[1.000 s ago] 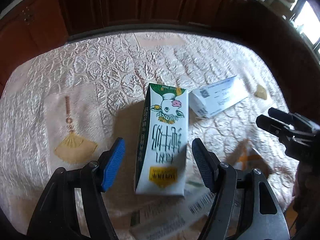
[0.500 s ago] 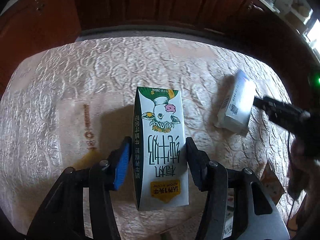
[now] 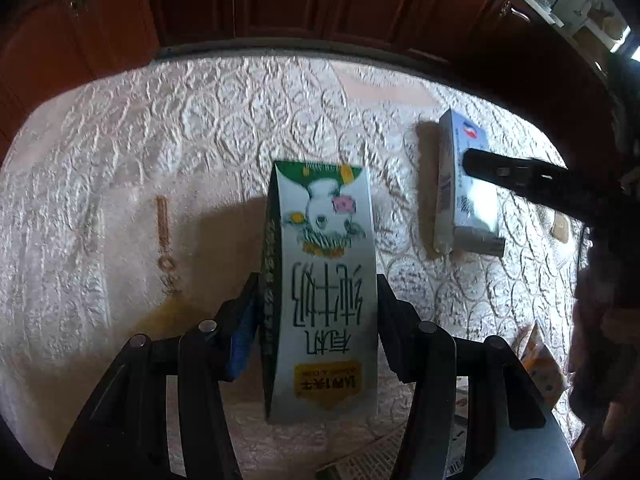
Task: Collect trash
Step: 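Grasp the cow-print milk carton with left tool while right tool grasps blue-white medicine box, then carry the milk carton and medicine box toward the white bucket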
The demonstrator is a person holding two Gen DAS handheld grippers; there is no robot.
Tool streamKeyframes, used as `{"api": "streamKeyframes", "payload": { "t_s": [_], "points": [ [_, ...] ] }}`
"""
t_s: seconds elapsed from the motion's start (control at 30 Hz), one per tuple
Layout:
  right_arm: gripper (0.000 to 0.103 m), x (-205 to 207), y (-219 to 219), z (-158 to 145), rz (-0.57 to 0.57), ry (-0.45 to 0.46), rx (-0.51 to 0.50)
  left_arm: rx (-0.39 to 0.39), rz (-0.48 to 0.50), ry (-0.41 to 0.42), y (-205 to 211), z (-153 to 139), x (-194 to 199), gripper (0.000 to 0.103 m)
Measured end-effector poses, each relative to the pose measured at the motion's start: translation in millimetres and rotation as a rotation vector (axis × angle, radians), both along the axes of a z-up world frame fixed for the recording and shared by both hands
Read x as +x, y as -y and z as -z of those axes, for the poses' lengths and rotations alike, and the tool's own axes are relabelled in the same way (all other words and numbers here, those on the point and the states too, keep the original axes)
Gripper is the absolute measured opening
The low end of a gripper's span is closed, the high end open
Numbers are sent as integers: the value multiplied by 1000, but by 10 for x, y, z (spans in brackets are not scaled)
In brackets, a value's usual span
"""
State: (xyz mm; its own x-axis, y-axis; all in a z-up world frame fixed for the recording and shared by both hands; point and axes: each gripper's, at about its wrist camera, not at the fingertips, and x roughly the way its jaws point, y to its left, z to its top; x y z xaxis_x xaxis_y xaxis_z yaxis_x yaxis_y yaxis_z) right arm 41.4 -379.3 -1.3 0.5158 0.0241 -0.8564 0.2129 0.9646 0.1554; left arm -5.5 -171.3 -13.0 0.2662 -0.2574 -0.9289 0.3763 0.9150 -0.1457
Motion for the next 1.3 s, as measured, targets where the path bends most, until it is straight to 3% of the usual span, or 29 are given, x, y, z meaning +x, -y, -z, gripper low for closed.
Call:
{"api": "streamKeyframes", "payload": {
  "t_s": [0.1,0.13,0.17,0.23,0.53,0.57,0.6,0.83,0.9,0.93,1.03,1.13,1.17,1.2,1.27,1.3],
  "points": [
    [73,98,-130,162,-23,-23,-4,13,12,20,25,31,-27,51],
    [68,114,-156,206,-35,-28,0,6,11,20,19,30,-27,51],
    [57,112,-181,232,-51,-27,-4,-1,9,18,19,27,-27,51],
    [53,44,-241,233,-78,-8,-22,-18,6,19,-3,-3,-27,50],
    [44,-585,6,-149,-99,89,16,-49,3,114,-92,-430,-85,50],
    [40,-643,3,-172,-101,92,14,-52,12,126,-69,-492,-121,50],
    [25,-699,10,-186,-102,90,13,-54,17,133,-64,-547,-142,50],
    [26,-1030,220,-23,-67,-27,-41,-58,49,167,184,-670,-404,50],
    [58,-1113,297,-31,-51,-27,-13,-51,59,166,225,-674,-455,50],
    [63,-1137,293,-55,-50,-9,-22,-48,62,167,250,-666,-488,50],
    [64,-1207,353,-131,-61,-2,-81,-43,72,173,285,-688,-558,50],
    [63,-1125,330,-103,-81,-1,-44,-47,74,176,301,-711,-606,50],
    [59,-1111,313,-82,-85,10,-51,-49,75,177,307,-727,-620,50],
    [44,-1107,304,-81,-88,27,-54,-50,75,178,304,-741,-636,50],
    [25,-1086,308,-58,-87,39,-26,-55,78,182,300,-772,-666,50],
    [23,-1098,322,-65,-84,45,-10,-60,81,186,307,-807,-695,50]
  ]
}}
